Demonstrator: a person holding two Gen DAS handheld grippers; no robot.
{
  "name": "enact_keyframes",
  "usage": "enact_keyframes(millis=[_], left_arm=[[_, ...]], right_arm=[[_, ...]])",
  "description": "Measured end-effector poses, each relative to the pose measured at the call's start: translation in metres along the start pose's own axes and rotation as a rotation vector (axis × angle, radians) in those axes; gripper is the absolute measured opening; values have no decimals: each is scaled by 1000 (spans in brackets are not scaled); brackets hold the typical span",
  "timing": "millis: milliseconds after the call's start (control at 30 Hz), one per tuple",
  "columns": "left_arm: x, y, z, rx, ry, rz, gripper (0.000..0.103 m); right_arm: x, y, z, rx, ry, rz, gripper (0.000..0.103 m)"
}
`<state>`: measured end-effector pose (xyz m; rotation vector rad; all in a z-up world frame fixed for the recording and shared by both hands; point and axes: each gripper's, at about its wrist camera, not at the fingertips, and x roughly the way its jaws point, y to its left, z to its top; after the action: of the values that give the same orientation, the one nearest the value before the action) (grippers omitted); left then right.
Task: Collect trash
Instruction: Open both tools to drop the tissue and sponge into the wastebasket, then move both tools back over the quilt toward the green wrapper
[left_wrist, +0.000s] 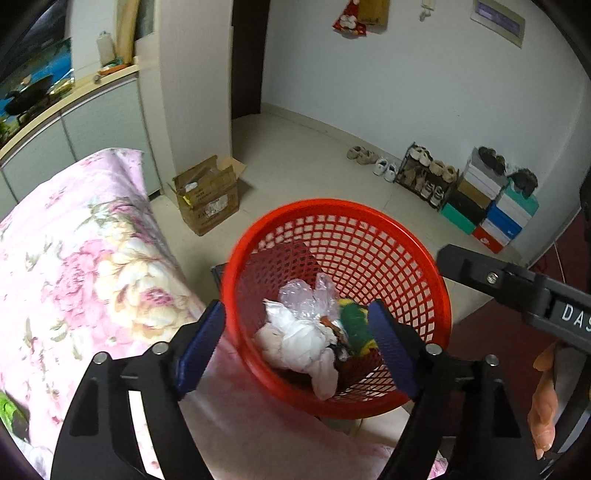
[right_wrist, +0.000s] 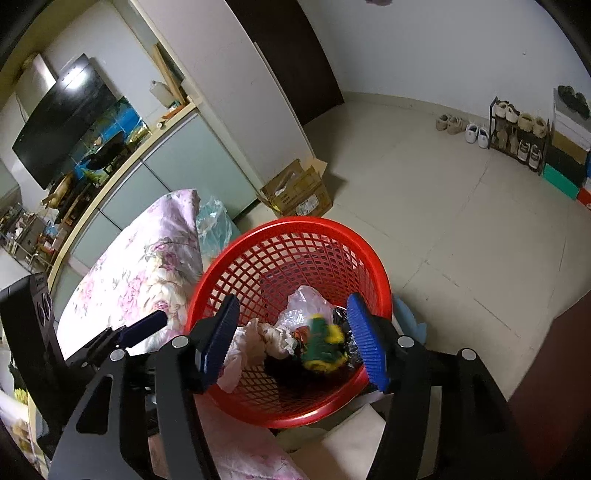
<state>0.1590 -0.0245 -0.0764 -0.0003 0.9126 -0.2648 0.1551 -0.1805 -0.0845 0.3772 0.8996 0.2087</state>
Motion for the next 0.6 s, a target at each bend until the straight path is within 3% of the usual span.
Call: enact_keyframes(millis=[600], left_arm=[[-66, 46, -25, -82, -95, 145, 81]], right_arm=[[-29, 55, -24, -146, -86, 32, 59]])
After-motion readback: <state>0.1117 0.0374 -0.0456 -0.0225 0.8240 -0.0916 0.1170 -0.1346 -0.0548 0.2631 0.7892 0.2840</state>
